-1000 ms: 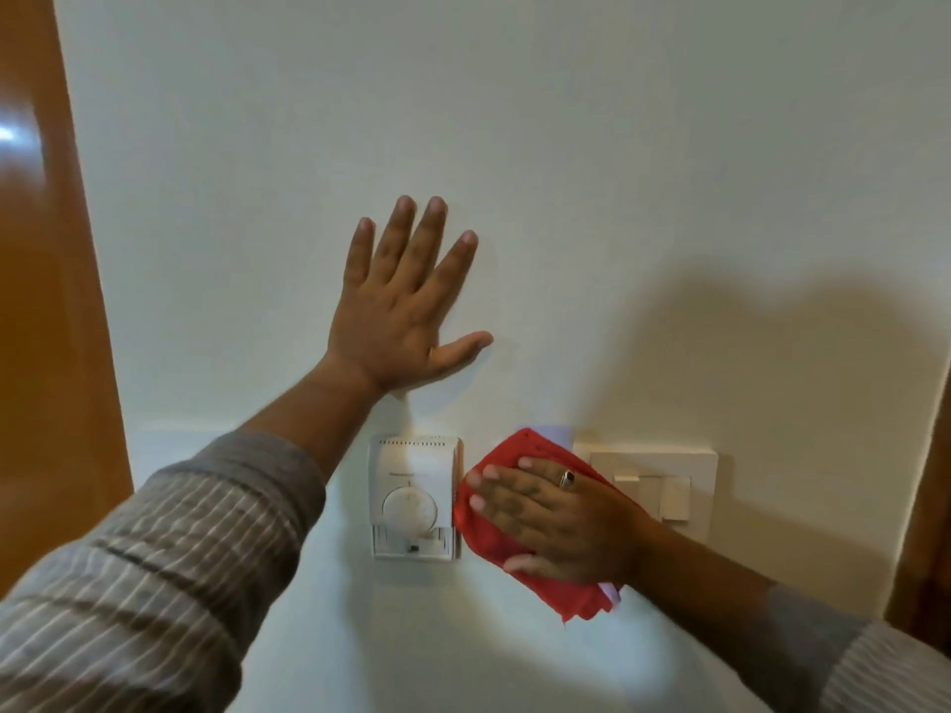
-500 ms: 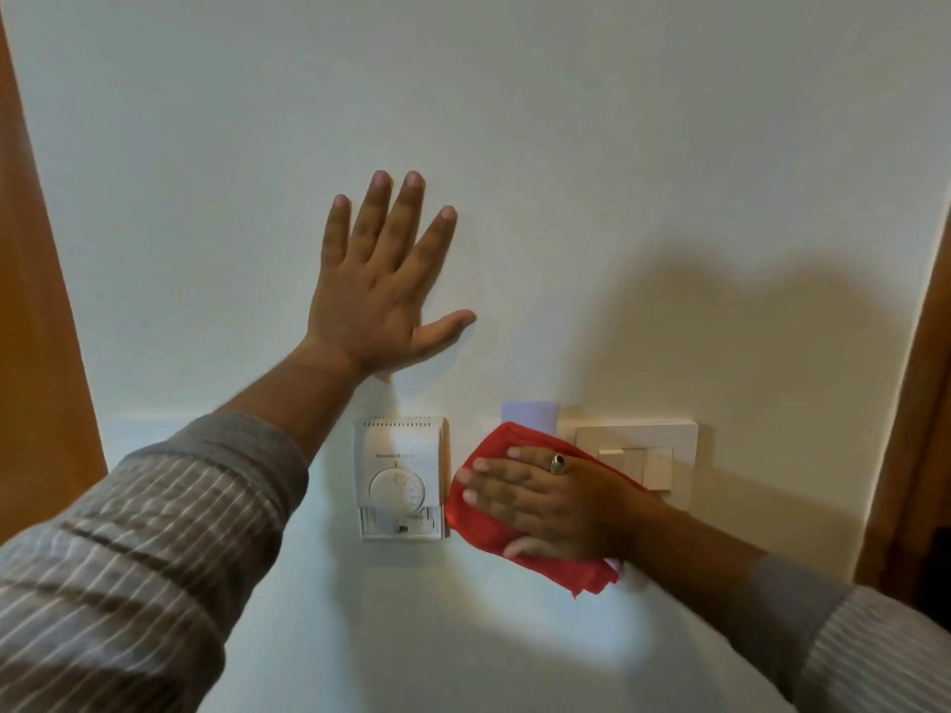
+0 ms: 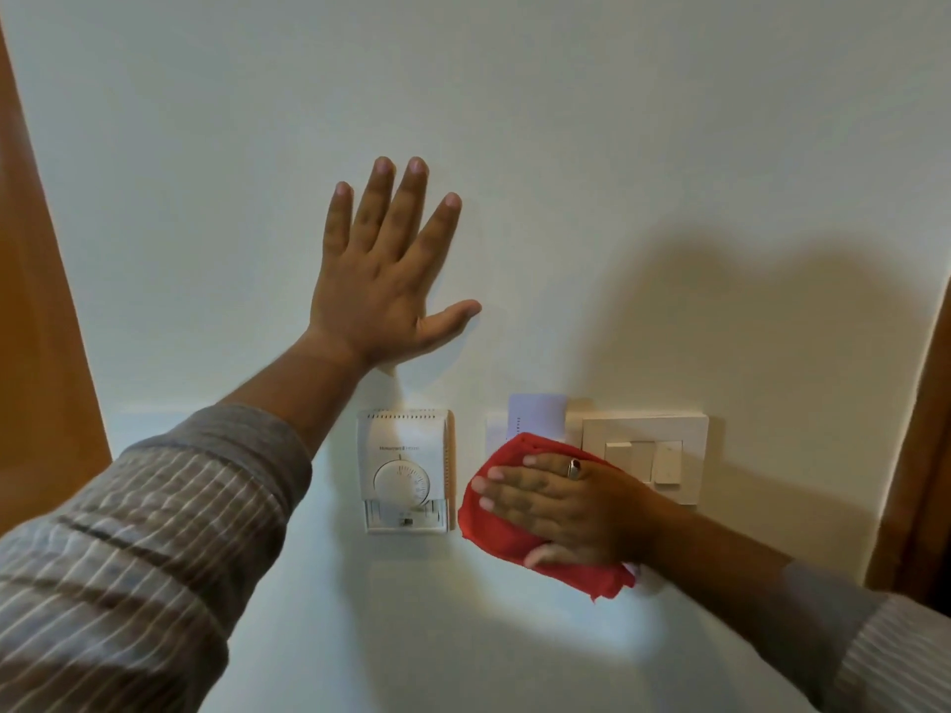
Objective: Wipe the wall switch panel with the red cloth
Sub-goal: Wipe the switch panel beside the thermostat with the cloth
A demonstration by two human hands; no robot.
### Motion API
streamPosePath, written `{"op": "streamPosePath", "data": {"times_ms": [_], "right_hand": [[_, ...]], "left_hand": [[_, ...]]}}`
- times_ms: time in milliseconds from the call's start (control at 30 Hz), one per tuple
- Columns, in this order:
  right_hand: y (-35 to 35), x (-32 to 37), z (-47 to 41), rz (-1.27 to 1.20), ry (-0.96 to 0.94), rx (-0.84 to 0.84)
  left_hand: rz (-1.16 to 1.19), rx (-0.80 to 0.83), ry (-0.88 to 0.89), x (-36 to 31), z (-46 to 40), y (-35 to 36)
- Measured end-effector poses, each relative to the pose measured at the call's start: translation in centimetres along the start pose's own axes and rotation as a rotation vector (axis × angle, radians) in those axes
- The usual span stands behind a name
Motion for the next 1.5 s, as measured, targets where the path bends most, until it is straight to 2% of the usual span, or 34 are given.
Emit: {"op": "streamPosePath", "data": {"times_ms": [167, 233, 300, 333, 433, 500, 567, 633, 733, 800, 867, 1000, 1067, 1133, 1233, 1300, 1333, 1433, 1500], "right_hand": [[-0.6, 1.0, -2.1, 0.013, 0.321, -0.146], [-0.3, 1.3, -3.6, 0.040, 0.499, -0.139], [0.1, 1.7, -4.2, 0.083, 0.569, -0.105], [0.4, 1.9, -4.1, 0.106, 0.521, -0.096], [0.8, 1.4, -2.5, 0.129, 0.162, -0.066], [0.4, 0.3, -1.7, 0.077, 0.027, -0.055], [-0.2, -0.5, -1.3, 0.021, 0.068, -0.077], [-0.5, -0.4, -1.3, 0.018, 0.224, -0.121], [-0.4, 0.8, -2.4, 0.113, 0.476, -0.155], [-0.1, 1.7, -3.4, 0.175, 0.519, -0.134], [0.1, 2.1, -3.8, 0.188, 0.419, -0.121], [0.0, 1.1, -2.6, 0.102, 0.054, -0.056], [-0.2, -0.1, -1.9, 0.042, -0.018, -0.044], [-0.3, -0.5, -1.5, 0.026, 0.070, -0.076], [0.3, 1.0, -1.1, 0.104, 0.377, -0.133], [1.1, 2.7, -0.9, 0.119, 0.491, -0.093], [1.4, 3.3, -0.7, 0.115, 0.452, -0.064], [1.5, 2.2, 0.4, 0.069, 0.121, 0.017], [1.0, 0.6, 0.7, 0.002, -0.014, 0.025]], "left_hand": [[-0.010, 0.006, -0.006, -0.2, -0.1, 0.0], [-0.004, 0.021, -0.008, -0.2, -0.1, 0.0], [0.004, 0.037, -0.010, -0.2, -0.1, 0.0], [0.005, 0.040, -0.009, -0.2, -0.1, -0.1], [0.005, 0.035, -0.003, -0.1, -0.1, -0.3], [0.006, 0.034, 0.005, 0.0, 0.0, -0.3], [0.002, 0.031, 0.008, 0.0, 0.0, -0.3], [0.003, 0.030, 0.004, 0.0, -0.1, -0.3], [-0.009, 0.028, -0.004, -0.1, -0.2, -0.3], [-0.013, 0.025, 0.003, -0.2, -0.3, -0.1], [-0.015, 0.024, 0.002, -0.1, -0.4, -0.1], [-0.005, 0.028, 0.018, 0.0, -0.1, -0.1], [-0.001, 0.025, 0.017, 0.1, 0.0, 0.0], [0.004, 0.031, 0.010, 0.2, 0.0, 0.1], [-0.009, 0.023, 0.003, 0.0, 0.0, 0.1], [-0.010, 0.017, 0.002, -0.1, -0.1, 0.1], [-0.010, 0.017, 0.002, -0.1, -0.1, 0.0], [-0.009, 0.016, 0.006, 0.0, -0.1, 0.1], [-0.013, 0.017, 0.010, 0.1, -0.1, 0.2]]}}
Point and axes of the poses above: each hand's wrist, its own z-axis away from the middle knuckle, its own y-axis out of the palm, x = y × z, the point moved 3 cm from there along -z, towards the middle knuckle, and after that the axes turned 13 degrees about y, right-handed, at the moved point
